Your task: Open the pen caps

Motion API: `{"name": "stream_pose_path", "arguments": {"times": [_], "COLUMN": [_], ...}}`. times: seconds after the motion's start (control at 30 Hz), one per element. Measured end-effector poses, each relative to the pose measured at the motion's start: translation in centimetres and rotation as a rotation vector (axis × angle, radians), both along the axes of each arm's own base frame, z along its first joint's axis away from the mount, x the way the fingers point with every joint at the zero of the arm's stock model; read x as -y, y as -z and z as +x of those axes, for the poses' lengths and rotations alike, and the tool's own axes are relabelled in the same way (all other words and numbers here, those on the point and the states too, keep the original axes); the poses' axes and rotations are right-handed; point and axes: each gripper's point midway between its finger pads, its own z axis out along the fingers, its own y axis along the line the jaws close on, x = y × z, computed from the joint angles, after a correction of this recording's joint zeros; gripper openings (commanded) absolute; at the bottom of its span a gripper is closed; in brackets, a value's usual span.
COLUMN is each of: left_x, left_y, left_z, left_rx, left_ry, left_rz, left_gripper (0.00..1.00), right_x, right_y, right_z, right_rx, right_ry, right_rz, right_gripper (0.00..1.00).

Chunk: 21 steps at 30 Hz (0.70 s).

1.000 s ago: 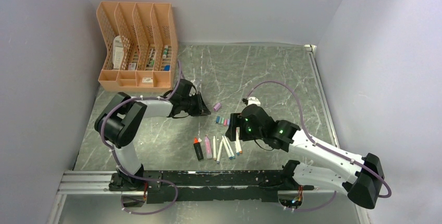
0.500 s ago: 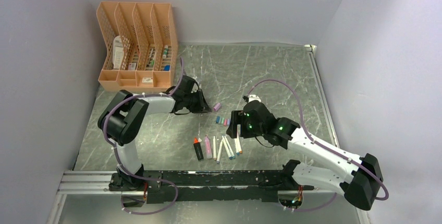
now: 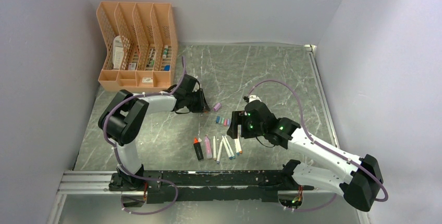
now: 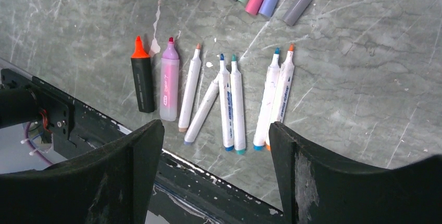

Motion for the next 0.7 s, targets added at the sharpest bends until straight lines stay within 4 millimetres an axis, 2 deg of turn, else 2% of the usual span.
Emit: {"name": "stream_pose_path", "arguments": {"times": [0.27,0.53,0.57,0.63,0.67,0.7], "left_x": [-0.3,-0.7,-0.9,-1.2,-1.3,-1.5], "left_y": [-0.3,-0.5,-0.6,-1.1,-1.6,-2.3], "left_z": [0.5,0.7,0.6,0.4,0.4,0.4], "left_rx": [0.006,0.009,0.008,0.015,0.025,0.035], "left_ry": [-0.010,-0.022,-0.023,-0.026,-0.024,-0.028], "left_rz": [0.034,0.073,0.079,0.091,0.096,0.096], "left_gripper": [0.44,0.46,0.52,0.91,0.99,1.00], "right_x": [-0.1,0.0,0.0,0.0,0.0,0.0], "right_y": [-0.4,-0.8,-1.0,-1.3,-1.5,-1.6], "right_z": [0.0,0.0,0.0,-0.1,-0.1,-0.1], "right_rx": [0.010,0.022,0.025,0.032,0.036,0.039], "right_ry": [-0.004,-0.006,-0.007,-0.007,-0.005,-0.005], "right_rz": [0.015,0.027,0.032,0.042,0.048,0.053], "right_gripper": [0.74,0.74,0.74,0.74,0.74,0.75]}}
